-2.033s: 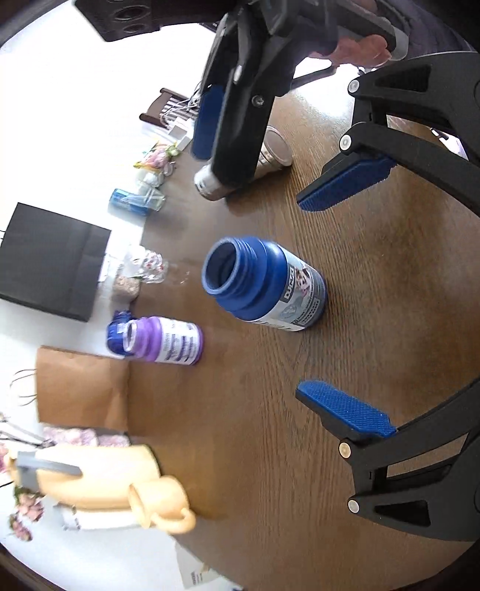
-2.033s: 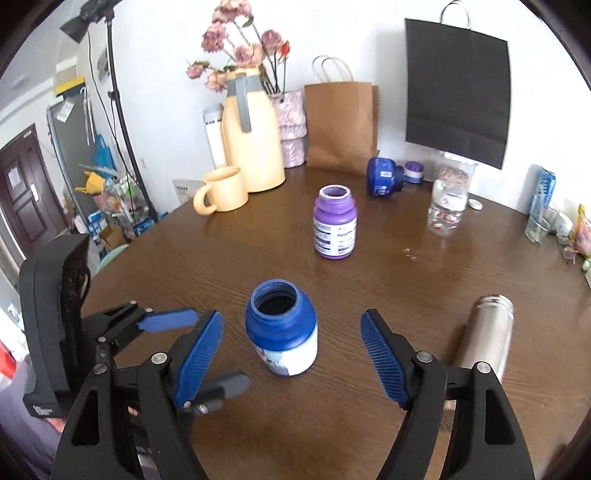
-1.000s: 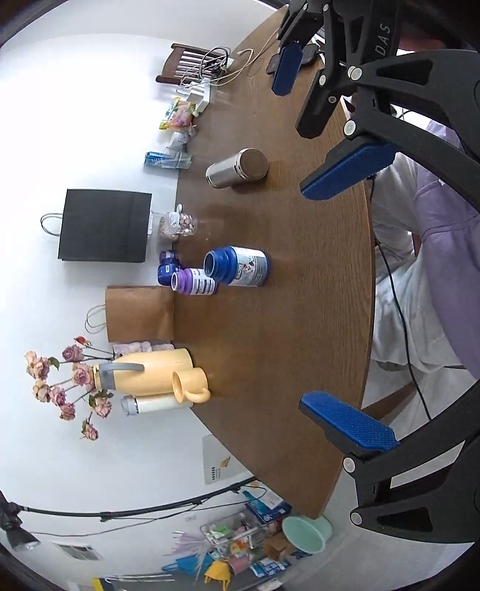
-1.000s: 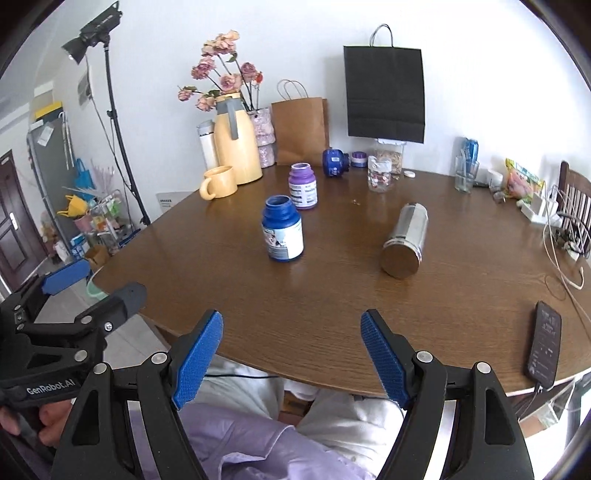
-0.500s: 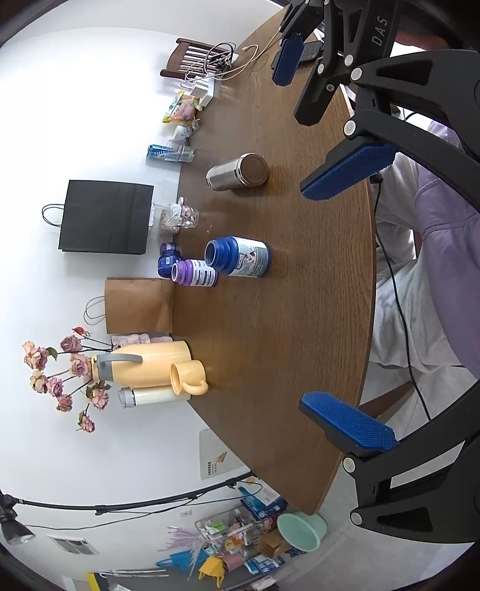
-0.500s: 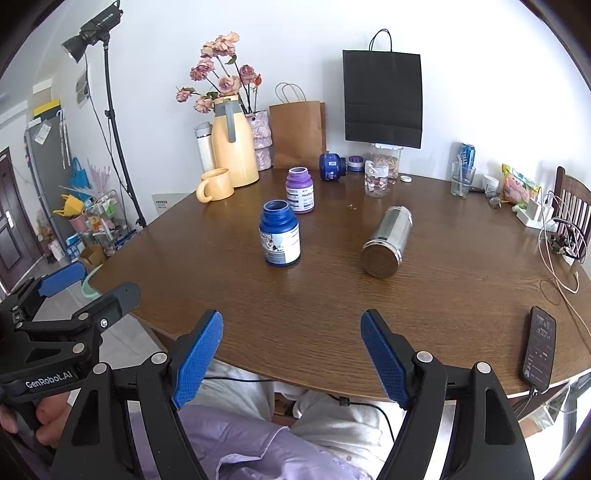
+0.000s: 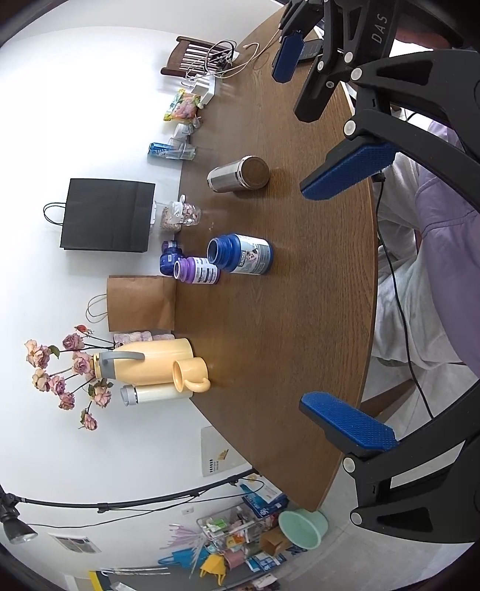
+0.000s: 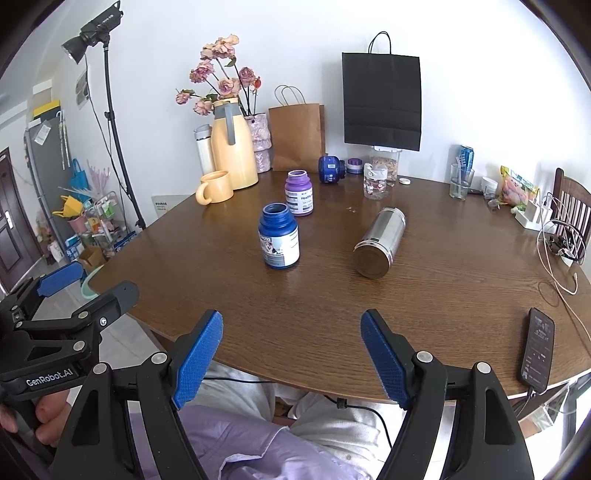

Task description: Flip cup upright

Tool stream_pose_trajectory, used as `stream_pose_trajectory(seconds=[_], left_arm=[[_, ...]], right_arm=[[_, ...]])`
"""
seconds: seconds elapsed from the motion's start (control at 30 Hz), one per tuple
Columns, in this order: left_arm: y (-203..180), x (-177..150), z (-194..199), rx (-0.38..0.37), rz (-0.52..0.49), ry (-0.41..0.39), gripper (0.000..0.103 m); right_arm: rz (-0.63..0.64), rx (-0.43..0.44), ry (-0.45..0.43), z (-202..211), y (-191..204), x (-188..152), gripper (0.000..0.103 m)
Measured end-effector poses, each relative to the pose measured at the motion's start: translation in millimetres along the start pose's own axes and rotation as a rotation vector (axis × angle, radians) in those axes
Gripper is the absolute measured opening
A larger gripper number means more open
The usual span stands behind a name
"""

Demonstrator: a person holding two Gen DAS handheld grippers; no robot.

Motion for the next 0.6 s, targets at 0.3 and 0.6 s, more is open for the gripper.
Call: stream_pose_trajectory(seconds=[0.3, 0.6], left_arm=[[1.2, 0.2, 0.8, 0.001, 0.001, -0.001, 0.103], [5.1, 0.4, -1.1, 0.000, 0.002, 0.004, 0.103]], right_arm=[[-0.004, -0.002, -0.001, -0.4, -1.7, -0.1, 0.081], [-0.004, -0.002, 0.000, -1.4, 0.6, -2.0, 0.081]])
Point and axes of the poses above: each gripper's, at about its wrist camera, not at the fingertips, and z roughly against the way its jaws point, y to its left, x to its top, the point moved 4 cm from there along -z, roughly the way its jaws point, and after that the axes turned 10 degrees about -y, right-handed, at the moved point
